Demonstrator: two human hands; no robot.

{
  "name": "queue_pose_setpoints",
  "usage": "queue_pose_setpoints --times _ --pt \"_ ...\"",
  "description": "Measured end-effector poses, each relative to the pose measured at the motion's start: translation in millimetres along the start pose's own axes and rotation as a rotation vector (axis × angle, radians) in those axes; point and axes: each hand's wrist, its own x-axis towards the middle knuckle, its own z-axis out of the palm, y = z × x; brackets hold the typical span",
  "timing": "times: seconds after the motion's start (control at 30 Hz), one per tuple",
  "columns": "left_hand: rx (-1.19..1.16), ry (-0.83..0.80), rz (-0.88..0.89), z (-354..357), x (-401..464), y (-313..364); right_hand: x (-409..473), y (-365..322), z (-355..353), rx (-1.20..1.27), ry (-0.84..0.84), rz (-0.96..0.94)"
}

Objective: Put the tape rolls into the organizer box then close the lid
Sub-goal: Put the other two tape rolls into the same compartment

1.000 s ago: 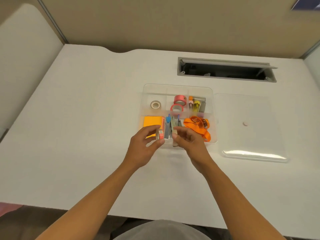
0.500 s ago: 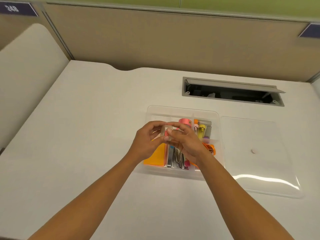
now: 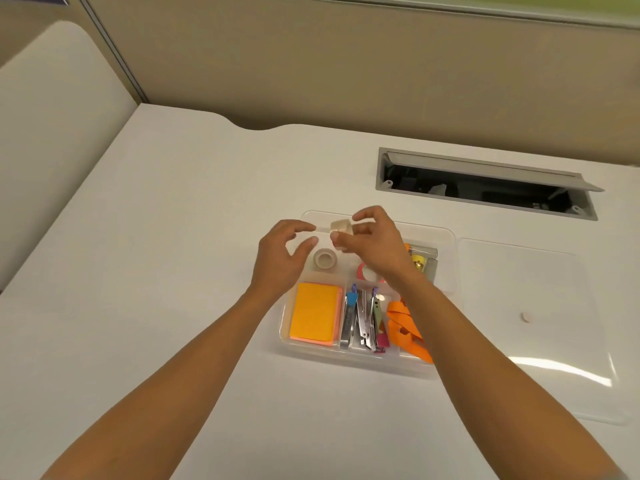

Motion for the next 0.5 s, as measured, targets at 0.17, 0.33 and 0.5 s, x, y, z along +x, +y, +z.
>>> queue_pose_setpoints --times 0.17,0.33,0.5 --pt "0.156 0.017 -0.161 2.1 8.4 -21.2 25.0 -9.7 7.9 -0.666 0.017 -0.251" --pt "0.218 -0.03 -0.195 3.0 7.0 -30.0 34.5 -3.6 18.1 -0.953 -0.125 -0.287" --pt "0.186 -0.012 -0.228 3.0 4.4 -30.6 38.0 6.3 22.6 -1.187 -0.282 -0.431"
